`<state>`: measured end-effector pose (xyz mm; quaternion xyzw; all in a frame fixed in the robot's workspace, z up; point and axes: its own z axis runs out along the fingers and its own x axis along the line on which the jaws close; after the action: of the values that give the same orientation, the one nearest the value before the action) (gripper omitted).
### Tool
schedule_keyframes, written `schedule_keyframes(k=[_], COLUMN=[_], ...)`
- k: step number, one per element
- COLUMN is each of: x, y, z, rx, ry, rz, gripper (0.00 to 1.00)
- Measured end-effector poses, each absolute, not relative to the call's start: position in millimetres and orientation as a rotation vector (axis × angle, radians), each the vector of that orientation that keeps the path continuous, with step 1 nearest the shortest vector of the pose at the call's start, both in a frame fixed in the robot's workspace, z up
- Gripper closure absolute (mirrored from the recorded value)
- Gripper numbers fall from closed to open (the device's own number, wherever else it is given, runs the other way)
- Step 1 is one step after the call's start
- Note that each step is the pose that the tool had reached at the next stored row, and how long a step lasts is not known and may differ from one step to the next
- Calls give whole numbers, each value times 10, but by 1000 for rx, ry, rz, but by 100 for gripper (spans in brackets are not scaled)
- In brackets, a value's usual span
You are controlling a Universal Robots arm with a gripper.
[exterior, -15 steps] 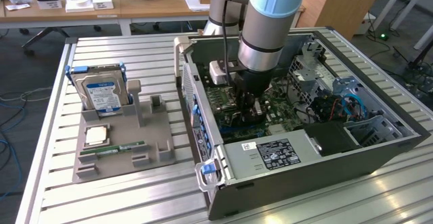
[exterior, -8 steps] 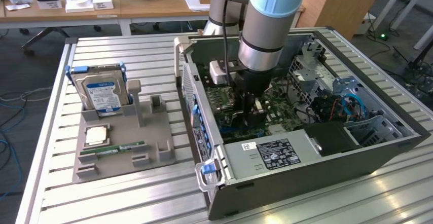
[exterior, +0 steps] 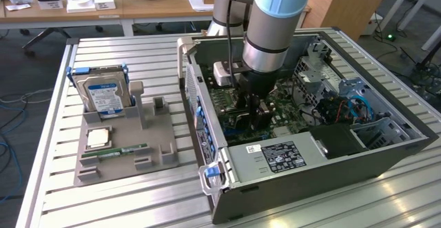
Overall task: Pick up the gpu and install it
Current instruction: 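Insert the gpu into the slot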
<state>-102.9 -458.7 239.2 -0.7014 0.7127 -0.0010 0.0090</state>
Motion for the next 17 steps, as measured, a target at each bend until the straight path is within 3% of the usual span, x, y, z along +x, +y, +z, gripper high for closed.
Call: schedule_keyframes(k=[17], x=[-1028], y=[-4587], z=[2990], rx=[-2191], ry=[2226], rz=[-3], gripper=[20])
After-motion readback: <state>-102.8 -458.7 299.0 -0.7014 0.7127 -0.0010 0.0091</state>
